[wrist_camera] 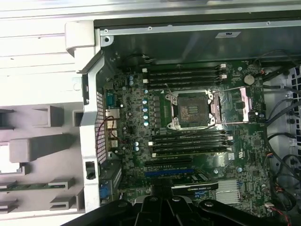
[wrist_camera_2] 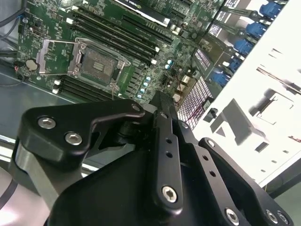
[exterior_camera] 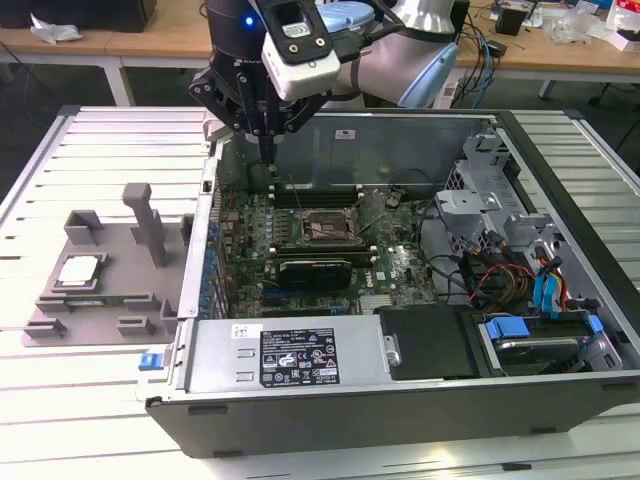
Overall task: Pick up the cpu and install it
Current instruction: 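Reach for the cpu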
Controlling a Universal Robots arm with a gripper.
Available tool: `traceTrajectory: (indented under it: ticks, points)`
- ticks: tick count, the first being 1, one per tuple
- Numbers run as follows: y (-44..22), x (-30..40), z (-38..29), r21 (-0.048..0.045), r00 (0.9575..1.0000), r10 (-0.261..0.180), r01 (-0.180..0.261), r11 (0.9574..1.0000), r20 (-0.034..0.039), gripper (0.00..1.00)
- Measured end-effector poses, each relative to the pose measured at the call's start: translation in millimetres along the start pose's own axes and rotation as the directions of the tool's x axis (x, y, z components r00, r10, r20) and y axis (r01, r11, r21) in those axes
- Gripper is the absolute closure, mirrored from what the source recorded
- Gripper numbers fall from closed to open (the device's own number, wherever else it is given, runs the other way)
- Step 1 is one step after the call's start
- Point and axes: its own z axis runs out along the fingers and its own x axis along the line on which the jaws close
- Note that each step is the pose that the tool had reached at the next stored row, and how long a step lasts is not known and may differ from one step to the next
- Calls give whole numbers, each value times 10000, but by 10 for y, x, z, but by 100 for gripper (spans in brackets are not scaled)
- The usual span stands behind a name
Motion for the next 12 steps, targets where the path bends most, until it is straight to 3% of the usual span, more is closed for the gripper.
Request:
traceTrajectory:
  ticks: [12]
  points:
    - [-10,165,-4,-1,10000,2,-2,10000,1,89]
